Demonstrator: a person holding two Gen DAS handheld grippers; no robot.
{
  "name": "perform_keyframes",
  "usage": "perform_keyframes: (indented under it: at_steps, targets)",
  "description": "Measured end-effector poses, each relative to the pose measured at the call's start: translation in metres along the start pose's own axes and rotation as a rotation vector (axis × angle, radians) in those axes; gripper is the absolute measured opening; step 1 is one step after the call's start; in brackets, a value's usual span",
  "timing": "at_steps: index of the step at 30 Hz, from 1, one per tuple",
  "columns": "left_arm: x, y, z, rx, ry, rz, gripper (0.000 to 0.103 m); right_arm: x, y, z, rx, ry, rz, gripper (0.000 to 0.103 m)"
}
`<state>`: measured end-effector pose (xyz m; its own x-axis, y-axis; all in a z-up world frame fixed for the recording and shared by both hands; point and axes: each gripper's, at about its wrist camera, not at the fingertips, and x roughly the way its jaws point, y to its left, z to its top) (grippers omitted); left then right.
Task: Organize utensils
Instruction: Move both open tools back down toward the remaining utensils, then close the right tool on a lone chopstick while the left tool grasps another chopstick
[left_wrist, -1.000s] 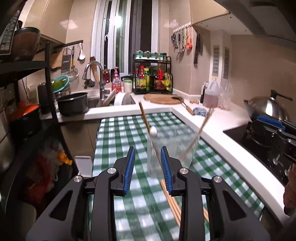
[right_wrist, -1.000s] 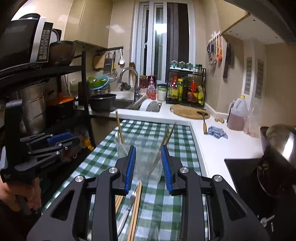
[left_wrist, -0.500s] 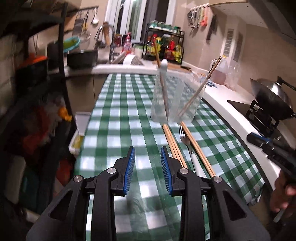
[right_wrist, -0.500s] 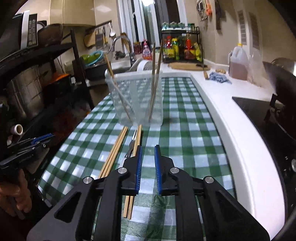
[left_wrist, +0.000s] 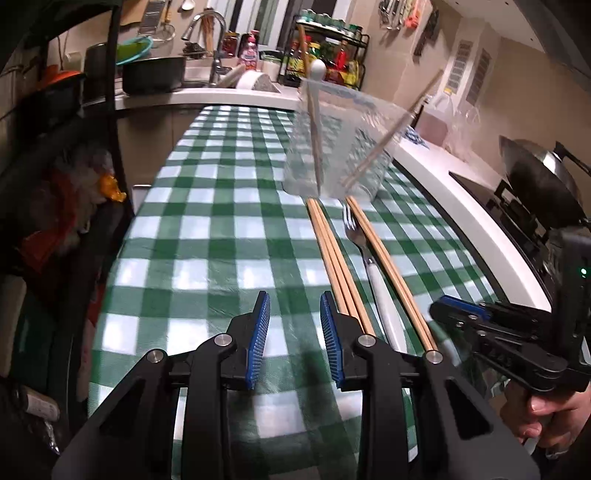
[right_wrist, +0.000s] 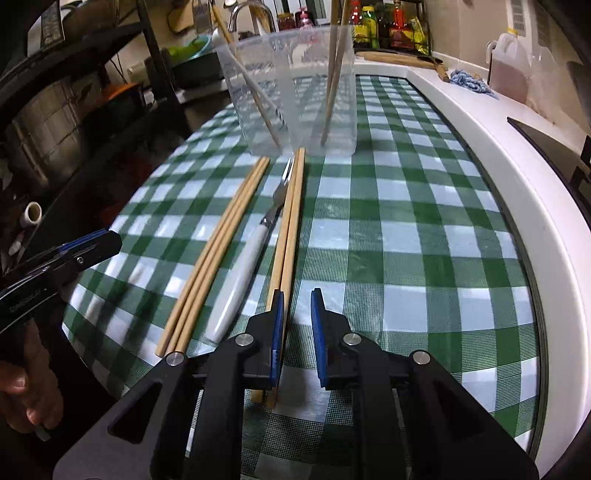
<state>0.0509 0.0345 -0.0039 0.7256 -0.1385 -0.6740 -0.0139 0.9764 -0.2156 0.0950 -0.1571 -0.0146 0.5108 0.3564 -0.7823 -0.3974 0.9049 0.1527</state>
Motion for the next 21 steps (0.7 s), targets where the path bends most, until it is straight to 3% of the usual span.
perform_keyframes:
  at_steps: [10,13,20,21]
  targets:
    - [0.018,-0.026,-0.022,0.050,0.069,-0.056,0.028,0.009,0.010,-0.008,-0.045,0.045,-0.020,0.017]
    - [0.026,-0.034,-0.029,0.069,0.090,-0.045,0.024,0.009,0.009,-0.007,-0.049,0.046,-0.028,0.007]
    - [0.031,-0.043,-0.037,0.120,0.095,0.008,0.021,-0.003,-0.002,0.000,-0.007,-0.006,-0.066,0.006]
    - [0.032,-0.043,-0.037,0.125,0.101,0.013,0.016,-0.004,-0.004,0.001,-0.002,-0.011,-0.082,0.006]
